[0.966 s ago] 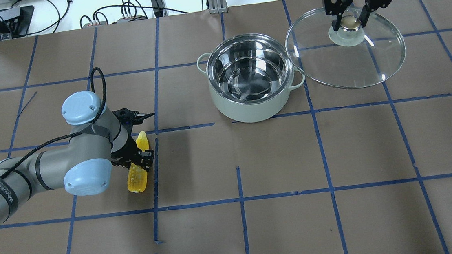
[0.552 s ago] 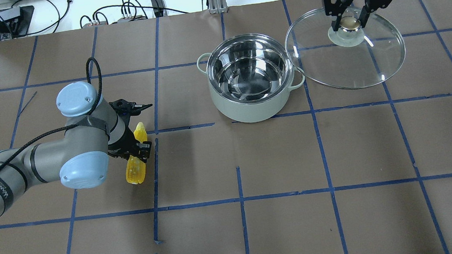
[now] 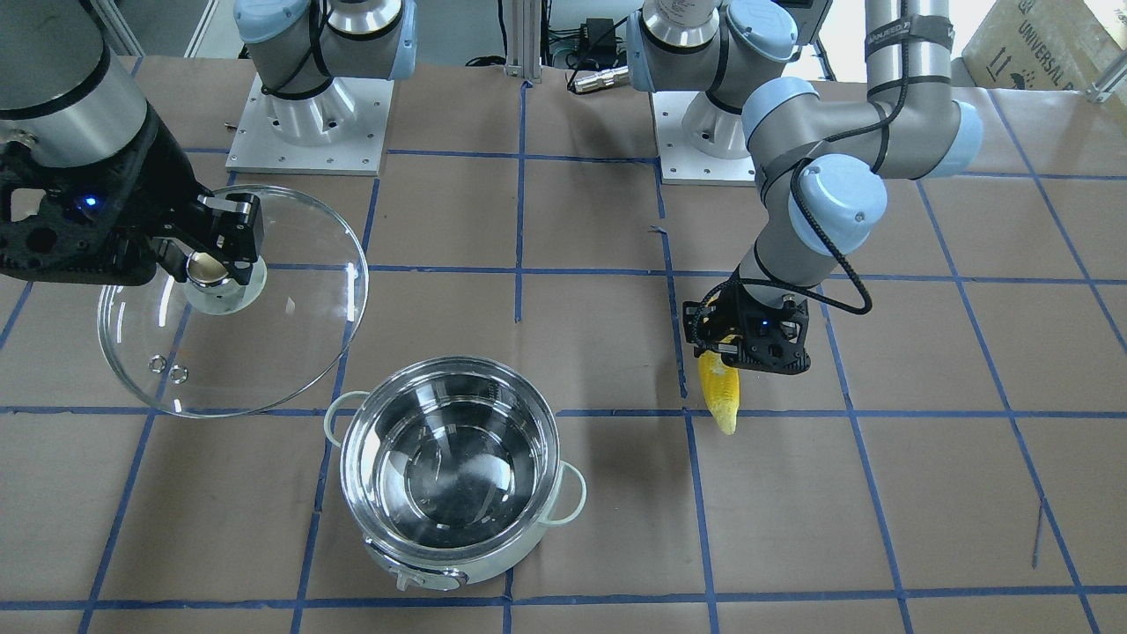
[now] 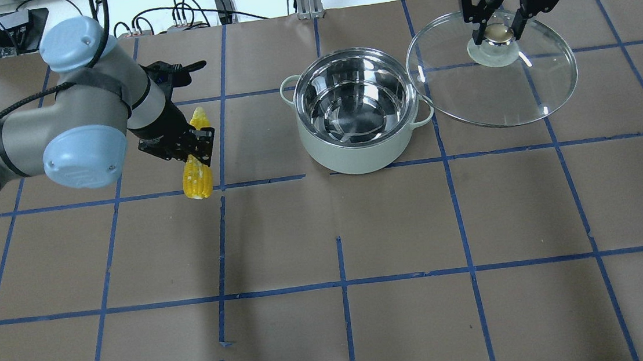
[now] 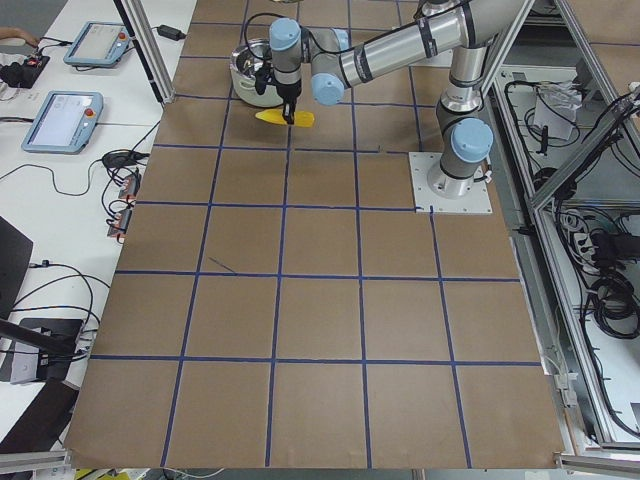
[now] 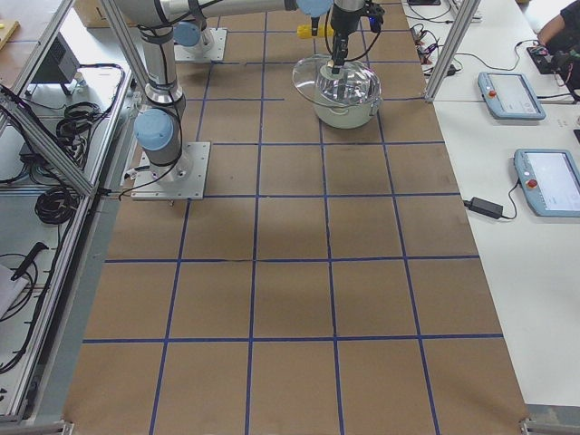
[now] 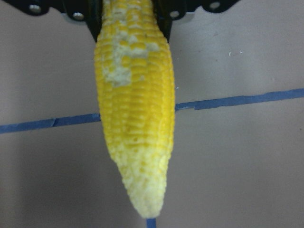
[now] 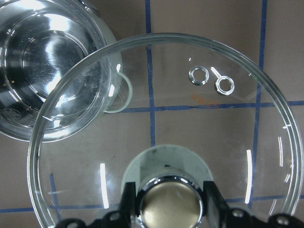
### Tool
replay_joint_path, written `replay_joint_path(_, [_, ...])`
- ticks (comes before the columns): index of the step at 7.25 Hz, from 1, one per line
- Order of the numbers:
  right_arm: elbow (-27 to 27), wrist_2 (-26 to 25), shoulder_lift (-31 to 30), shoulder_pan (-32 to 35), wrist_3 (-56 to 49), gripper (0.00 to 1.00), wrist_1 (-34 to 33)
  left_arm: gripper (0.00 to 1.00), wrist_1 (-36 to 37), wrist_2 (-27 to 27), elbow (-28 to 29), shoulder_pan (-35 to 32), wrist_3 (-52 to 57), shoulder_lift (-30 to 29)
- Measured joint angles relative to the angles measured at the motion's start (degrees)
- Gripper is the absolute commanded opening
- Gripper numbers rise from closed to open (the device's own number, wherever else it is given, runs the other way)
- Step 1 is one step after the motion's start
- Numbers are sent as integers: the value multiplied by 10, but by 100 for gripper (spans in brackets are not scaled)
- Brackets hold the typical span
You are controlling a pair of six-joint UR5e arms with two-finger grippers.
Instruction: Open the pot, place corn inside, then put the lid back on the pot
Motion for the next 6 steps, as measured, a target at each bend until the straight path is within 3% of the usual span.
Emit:
replay_joint_path(4, [1, 0, 0, -1, -1, 32, 1, 23, -47, -65, 221, -123, -192, -116])
replay_joint_path(6, [1, 0, 0, -1, -1, 32, 1, 24, -57, -66, 292, -157, -228, -176])
